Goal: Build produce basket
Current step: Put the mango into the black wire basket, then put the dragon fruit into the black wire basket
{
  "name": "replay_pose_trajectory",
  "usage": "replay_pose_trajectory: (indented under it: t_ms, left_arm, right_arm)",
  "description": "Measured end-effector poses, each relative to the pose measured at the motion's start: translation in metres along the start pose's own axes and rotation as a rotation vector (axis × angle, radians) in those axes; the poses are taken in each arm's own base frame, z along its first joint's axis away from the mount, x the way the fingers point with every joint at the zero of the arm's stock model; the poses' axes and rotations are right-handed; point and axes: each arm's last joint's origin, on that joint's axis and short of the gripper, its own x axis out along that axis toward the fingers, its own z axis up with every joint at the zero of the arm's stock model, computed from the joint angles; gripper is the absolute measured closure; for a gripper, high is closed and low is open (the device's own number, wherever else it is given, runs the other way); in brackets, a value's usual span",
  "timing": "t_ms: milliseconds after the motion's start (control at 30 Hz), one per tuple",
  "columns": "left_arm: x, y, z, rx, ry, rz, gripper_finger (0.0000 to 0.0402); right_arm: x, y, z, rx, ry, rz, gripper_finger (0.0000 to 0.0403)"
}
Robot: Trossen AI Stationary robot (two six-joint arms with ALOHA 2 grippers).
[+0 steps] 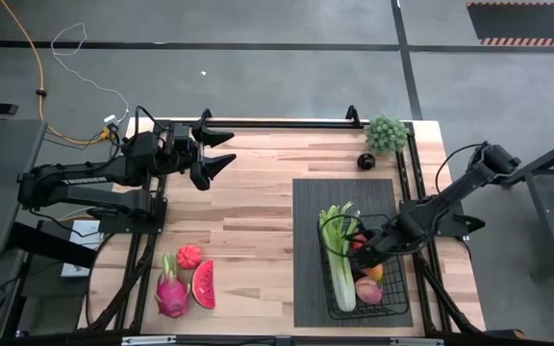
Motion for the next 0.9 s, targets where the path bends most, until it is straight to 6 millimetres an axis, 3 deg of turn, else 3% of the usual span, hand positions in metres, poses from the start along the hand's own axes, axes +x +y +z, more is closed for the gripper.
replay_pose_trajectory:
  t_ms: [600,900]
  left_arm:
    - [0.0,0.0,0.0,0.007,0.0,0.0,0.0064]
    - [0.0,0.0,0.0,0.008,0.0,0.0,0.0064]
  right_arm:
    - [0.004,0.001,0.0,-0.016,0.0,-0.013,0.0125]
    - [-0.016,-0.003,0.0,0.0,0.049,0.074,0.0024]
